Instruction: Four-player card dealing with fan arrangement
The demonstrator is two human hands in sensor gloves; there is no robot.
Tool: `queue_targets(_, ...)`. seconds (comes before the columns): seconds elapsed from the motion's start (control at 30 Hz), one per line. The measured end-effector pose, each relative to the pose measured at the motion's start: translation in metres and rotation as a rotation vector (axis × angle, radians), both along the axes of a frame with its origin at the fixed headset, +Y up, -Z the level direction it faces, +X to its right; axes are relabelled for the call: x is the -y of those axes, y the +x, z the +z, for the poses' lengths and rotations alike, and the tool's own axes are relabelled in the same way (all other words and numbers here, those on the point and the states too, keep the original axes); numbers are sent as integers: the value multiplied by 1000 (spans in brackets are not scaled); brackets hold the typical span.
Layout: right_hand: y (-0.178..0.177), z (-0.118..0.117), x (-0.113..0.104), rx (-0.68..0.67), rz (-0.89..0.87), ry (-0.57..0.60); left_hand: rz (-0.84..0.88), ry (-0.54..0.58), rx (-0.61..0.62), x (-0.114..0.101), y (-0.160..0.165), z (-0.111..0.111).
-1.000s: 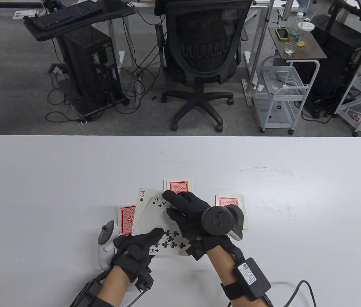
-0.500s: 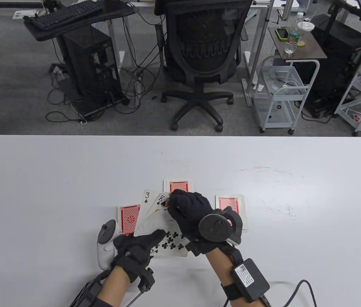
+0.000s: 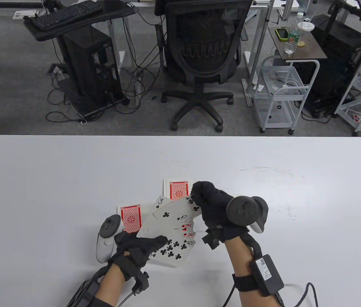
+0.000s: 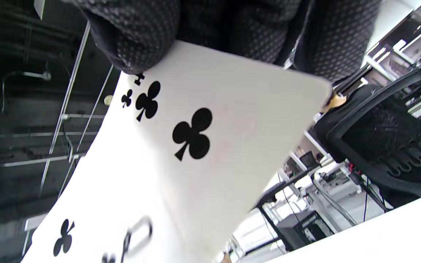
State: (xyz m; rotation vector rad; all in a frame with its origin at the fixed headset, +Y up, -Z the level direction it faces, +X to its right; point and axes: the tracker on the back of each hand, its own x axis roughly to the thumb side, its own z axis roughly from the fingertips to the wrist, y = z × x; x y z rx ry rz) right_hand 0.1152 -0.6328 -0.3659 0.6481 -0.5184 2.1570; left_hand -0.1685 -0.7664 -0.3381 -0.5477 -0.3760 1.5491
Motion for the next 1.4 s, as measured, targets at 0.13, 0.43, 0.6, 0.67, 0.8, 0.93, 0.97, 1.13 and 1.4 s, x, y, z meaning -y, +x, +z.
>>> queue_targets(0.13,9,3,-8,28,-55,53,-74,7,48,1,4,0)
queue_targets(0.43,23,7,-17,105,-139,114,-125,3,108,3,12,1)
queue_targets(0.6,7,4,-11,15,-16,57,-90,-7,104,3,11,0)
queue_targets(0.67,-3,4,-7,-37,-2,24,-74,-11,94,2,9,0)
queue_targets(0.8,-26,4,1,-128,53,-21,-49,-16,74,2,4,-1)
queue_targets(0.93,-40,5,10,-182,32,-71,-17,-16,64,0,3,-1)
queue_targets(0.97,-42,5,12,-177,37,-80,-19,-12,64,0,4,-1)
queue_targets(1.13,-43,3,18,-173,-2,-122,37,-34,65,3,4,-1)
queue_targets(1.4,-23,-12,45,-146,-59,-484,364,-57,-145,0,-16,-1)
